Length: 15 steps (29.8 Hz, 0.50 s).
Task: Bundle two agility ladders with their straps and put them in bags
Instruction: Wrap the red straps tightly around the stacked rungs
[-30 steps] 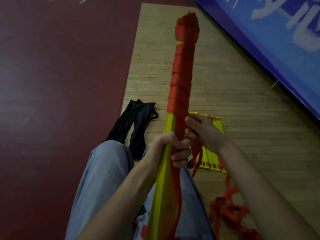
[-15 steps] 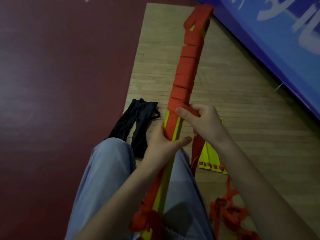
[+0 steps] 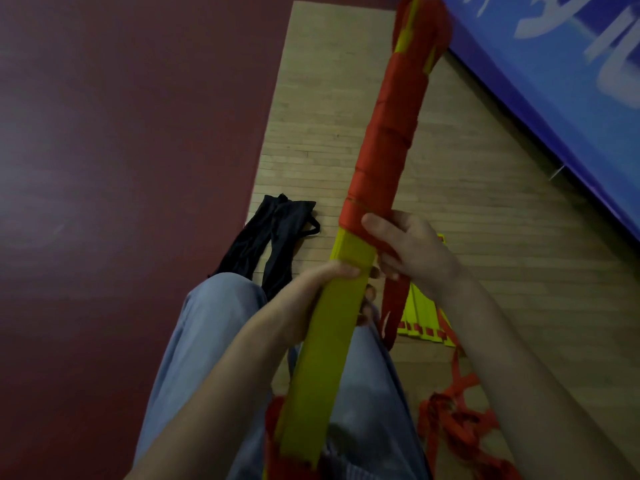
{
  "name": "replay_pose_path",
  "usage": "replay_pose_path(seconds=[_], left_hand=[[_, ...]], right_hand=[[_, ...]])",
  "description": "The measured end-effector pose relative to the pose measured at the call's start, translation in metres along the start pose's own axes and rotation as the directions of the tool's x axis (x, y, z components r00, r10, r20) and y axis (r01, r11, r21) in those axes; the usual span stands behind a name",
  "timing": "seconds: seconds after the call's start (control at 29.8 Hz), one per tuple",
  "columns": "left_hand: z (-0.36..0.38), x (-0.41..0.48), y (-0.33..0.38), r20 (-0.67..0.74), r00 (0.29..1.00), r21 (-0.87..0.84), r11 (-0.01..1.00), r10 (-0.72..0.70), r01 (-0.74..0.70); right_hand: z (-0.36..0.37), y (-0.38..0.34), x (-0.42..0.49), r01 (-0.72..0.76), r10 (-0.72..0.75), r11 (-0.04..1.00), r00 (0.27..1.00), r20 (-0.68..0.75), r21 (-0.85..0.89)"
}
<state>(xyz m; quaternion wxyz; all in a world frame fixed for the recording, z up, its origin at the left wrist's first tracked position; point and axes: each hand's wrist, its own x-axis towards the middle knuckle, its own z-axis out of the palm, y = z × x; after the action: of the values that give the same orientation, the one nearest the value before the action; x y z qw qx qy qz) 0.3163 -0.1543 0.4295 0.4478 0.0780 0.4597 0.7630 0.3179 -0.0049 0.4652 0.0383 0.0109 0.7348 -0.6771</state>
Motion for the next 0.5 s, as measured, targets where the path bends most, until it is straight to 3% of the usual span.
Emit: replay_pose_path(seconds=[0.07, 0.13, 0.24, 0.3, 0.37, 0.44, 0.5], left_hand=[[0.001, 0.002, 0.0, -0.22, 0.975, 0.267, 0.963, 0.037, 0.023], [0.009, 0.006, -0.006, -0.329, 0.934, 0.411, 0.912, 0.136, 0.012], [0.016, 0.009, -0.014, -0.407, 0.87, 0.494, 0.868, 0.278, -0.046], [0.013, 0.006, -0.014, -0.397, 0.881, 0.462, 0.886, 0.259, -0.052], [0.013, 0.001, -0.014, -0.272, 0.948, 0.227, 0.968, 0.167, -0.106], [0.015, -0.004, -0.01, -0.039, 0.994, -0.111, 0.989, 0.098, -0.102], [0.016, -0.001, -0.006, 0.246, 0.964, -0.313, 0.95, 0.104, -0.023]], right_hand=[[-0.001, 0.002, 0.007, -0.031, 0.019, 0.994, 0.994, -0.11, -0.107], [0.001, 0.006, 0.01, -0.067, 0.041, 0.988, 0.983, -0.181, -0.14], [0.001, 0.007, 0.008, -0.063, 0.037, 0.985, 0.987, -0.156, -0.163], [-0.004, 0.006, 0.003, -0.012, 0.001, 0.988, 0.997, -0.071, -0.154], [-0.01, 0.01, 0.0, 0.01, -0.009, 0.999, 1.0, 0.01, -0.047], [-0.007, 0.018, -0.002, 0.001, -0.008, 0.996, 0.997, 0.081, 0.085], [0.0, 0.021, -0.004, -0.034, 0.008, 0.978, 0.992, 0.126, 0.207]])
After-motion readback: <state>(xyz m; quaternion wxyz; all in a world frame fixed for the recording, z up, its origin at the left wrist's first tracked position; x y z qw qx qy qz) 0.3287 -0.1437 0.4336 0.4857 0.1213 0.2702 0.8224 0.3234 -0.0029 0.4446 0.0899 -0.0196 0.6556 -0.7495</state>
